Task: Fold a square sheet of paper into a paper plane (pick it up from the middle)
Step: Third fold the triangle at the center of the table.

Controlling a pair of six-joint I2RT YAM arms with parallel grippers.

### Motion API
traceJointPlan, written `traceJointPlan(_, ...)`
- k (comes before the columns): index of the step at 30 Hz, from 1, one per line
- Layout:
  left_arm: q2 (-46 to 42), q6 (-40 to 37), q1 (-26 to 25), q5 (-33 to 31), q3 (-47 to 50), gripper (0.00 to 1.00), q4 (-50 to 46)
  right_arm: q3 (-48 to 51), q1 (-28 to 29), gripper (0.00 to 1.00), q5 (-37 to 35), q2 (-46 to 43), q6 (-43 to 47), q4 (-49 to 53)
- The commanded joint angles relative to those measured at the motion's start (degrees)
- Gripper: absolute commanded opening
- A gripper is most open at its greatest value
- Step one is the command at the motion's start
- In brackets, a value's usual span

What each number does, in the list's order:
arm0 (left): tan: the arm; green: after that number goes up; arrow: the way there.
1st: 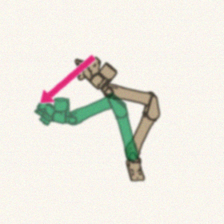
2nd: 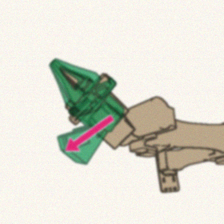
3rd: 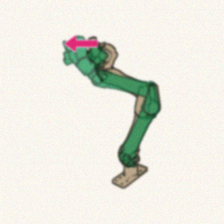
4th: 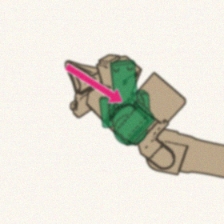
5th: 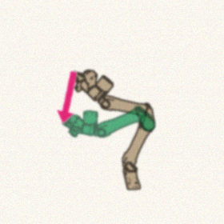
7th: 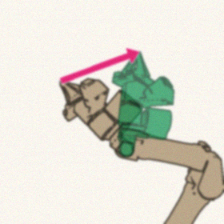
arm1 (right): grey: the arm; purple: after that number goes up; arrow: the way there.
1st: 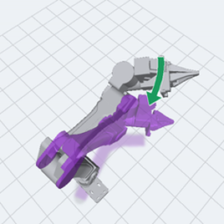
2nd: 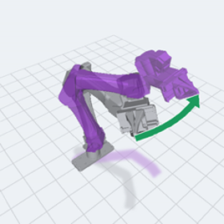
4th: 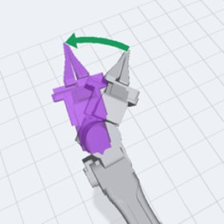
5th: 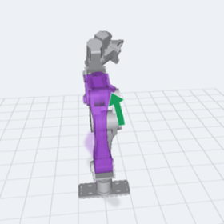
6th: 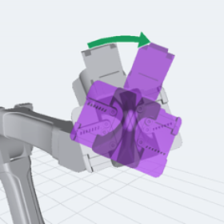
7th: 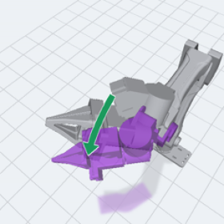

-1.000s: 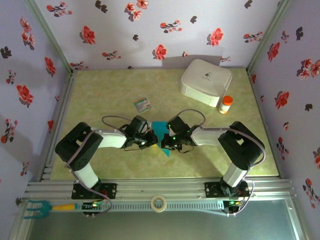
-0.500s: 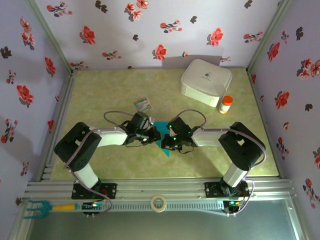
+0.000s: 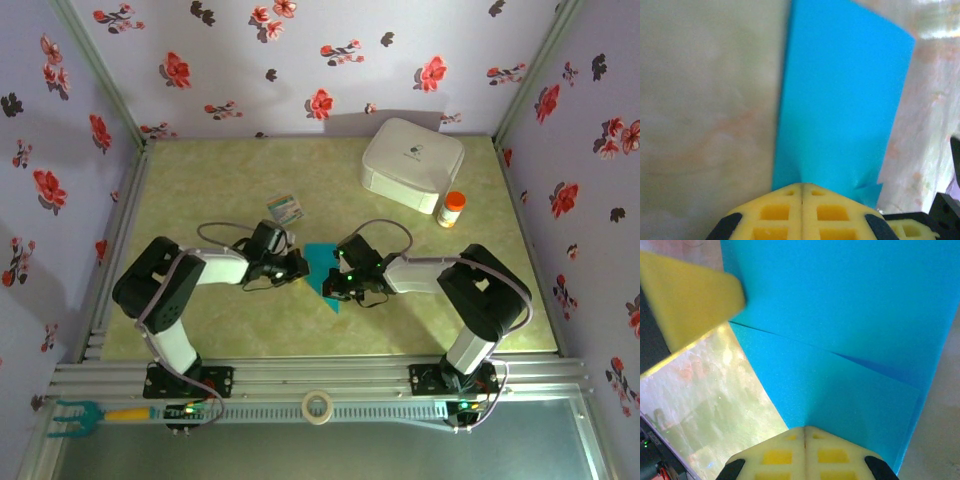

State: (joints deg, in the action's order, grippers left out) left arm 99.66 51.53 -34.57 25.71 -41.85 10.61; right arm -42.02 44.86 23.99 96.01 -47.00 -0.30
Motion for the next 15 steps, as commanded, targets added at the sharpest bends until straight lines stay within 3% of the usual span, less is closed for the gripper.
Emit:
traceJointPlan(1, 0.99, -3.76, 2.66, -0.20, 0.04, 0.01, -2.18, 2.44, -0.31, 0.00, -2.37, 0.81, 0.16, 4.73)
traceJointPlan(9, -5.93, -3.34, 3.12, 0.31, -0.61, 0.00, -4.40, 2.22, -0.49, 0.00, -2.37, 0.74, 0.62, 4.91)
traceJointPlan(15, -8.98, -1.35, -0.82, 0.86, 0.19, 0.00, -2.99, 1.83, -0.65, 0.00, -2.41, 0.92, 0.95, 5.04)
